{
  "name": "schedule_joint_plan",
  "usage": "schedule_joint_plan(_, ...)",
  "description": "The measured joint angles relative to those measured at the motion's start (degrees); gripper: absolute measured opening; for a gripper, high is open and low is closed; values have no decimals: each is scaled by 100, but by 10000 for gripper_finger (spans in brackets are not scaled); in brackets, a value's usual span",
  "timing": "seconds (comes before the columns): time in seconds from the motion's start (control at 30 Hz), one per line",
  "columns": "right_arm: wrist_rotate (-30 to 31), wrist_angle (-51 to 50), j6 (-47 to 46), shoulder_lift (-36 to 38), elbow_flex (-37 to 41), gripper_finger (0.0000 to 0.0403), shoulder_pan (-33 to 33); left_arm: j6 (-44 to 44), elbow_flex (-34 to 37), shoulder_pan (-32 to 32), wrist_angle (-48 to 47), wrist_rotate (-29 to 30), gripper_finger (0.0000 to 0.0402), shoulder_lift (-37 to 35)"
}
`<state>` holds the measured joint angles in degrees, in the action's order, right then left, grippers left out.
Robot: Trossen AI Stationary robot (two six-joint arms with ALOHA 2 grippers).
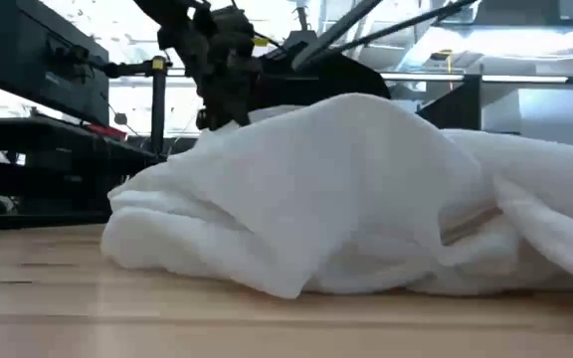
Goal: Hang clothes
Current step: Hang the white polo on the rack
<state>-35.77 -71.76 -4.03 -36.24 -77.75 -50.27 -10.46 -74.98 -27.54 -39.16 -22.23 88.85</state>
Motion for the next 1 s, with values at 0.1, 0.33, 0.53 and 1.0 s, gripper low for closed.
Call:
schedule_joint_plan(0.1, -11, 218, -3, -23, 138, 29, -1, -217, -145, -5, 24, 45, 0, -43)
schedule_joint_plan(0.33, -444, 648, -192, -122, 560, 29, 34, -504, -389, -26, 181, 104, 0, -38)
schedule_joint_plan(0.53, -183, 941, -169, -543, 605, 29, 460, -544, -416, -60, 265, 152, 0, -38)
schedule_joint_plan(1.0, 1166, 1565, 110, -2063, 610, 29, 1921, -696, -416, -104, 390, 155, 0, -83)
